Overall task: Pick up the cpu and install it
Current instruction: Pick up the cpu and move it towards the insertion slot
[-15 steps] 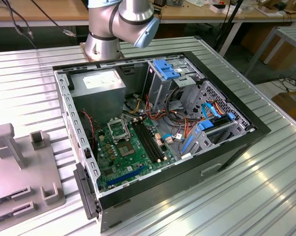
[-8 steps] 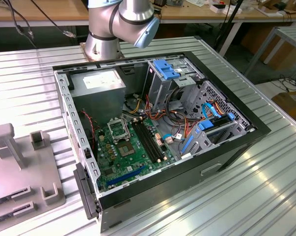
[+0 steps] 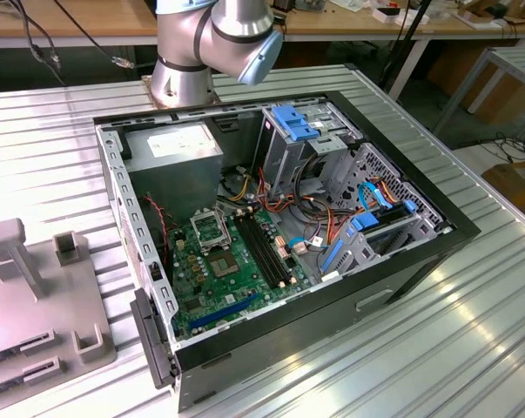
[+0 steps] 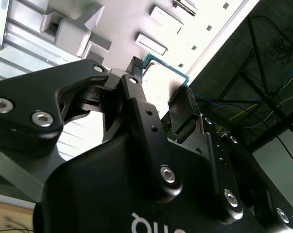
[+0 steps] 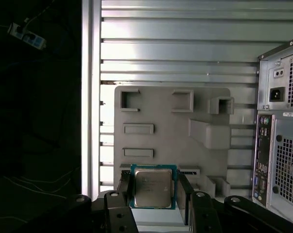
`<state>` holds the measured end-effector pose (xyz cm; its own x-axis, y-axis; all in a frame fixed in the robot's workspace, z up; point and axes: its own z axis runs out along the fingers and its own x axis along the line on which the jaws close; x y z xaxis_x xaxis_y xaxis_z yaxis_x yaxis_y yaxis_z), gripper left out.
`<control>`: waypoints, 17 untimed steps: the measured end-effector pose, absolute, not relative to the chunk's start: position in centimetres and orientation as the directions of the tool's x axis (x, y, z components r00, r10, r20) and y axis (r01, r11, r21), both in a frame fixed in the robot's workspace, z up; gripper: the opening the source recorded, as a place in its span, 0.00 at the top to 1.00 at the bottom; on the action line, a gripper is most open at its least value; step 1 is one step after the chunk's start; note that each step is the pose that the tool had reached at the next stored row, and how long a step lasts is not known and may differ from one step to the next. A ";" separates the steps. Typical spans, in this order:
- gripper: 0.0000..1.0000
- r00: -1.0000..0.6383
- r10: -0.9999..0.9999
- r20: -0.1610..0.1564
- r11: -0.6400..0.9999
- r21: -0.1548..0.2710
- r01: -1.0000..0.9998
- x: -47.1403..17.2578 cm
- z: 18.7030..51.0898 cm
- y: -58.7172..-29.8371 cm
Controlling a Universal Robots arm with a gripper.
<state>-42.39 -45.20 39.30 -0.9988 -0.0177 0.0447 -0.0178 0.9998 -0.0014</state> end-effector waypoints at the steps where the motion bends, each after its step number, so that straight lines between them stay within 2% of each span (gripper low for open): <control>1: 0.53 -0.999 -0.018 0.045 1.000 -0.001 -0.018 -42.2 39.3 -45.2; 17: 0.53 -0.999 -0.018 0.045 1.000 -0.001 -0.018 -40.8 39.3 -45.2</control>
